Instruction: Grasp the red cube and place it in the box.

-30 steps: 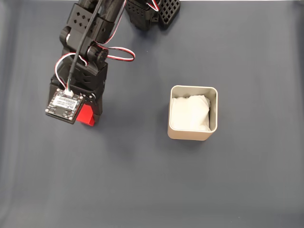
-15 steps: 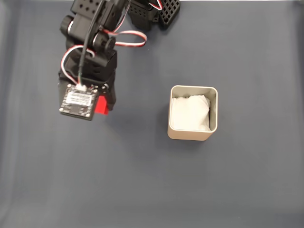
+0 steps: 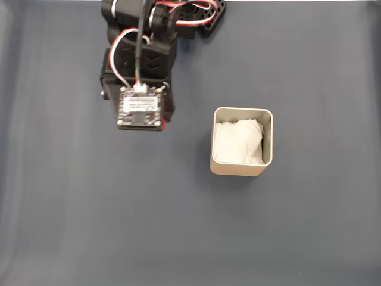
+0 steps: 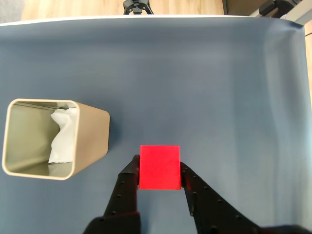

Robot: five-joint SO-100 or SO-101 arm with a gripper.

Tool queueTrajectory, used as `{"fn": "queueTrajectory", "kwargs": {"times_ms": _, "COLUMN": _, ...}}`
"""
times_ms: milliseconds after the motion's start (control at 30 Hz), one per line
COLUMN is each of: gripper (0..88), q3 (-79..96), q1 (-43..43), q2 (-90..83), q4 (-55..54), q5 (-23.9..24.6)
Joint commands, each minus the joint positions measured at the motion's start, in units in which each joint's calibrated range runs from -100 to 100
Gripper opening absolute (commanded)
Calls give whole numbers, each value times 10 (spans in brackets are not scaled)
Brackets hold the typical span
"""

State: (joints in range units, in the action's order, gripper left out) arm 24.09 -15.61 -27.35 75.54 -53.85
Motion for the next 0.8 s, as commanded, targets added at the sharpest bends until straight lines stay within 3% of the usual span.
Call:
{"fn": "queueTrajectory", "kwargs": {"times_ms": 0, "gripper": 3, "q3": -52, "q1": 18, "q2": -24, "q4": 33, "q5": 0}}
{"fn": "queueTrajectory", "kwargs": {"times_ms": 433, "gripper": 3, "q3": -157, "q1": 100, "q2": -28, "q4": 119, "q5": -2}}
{"fn": "queueTrajectory", "kwargs": {"times_ms": 767, "gripper": 3, "q3": -174, "q1": 171, "q2": -34, "q4": 127, "q5": -14}}
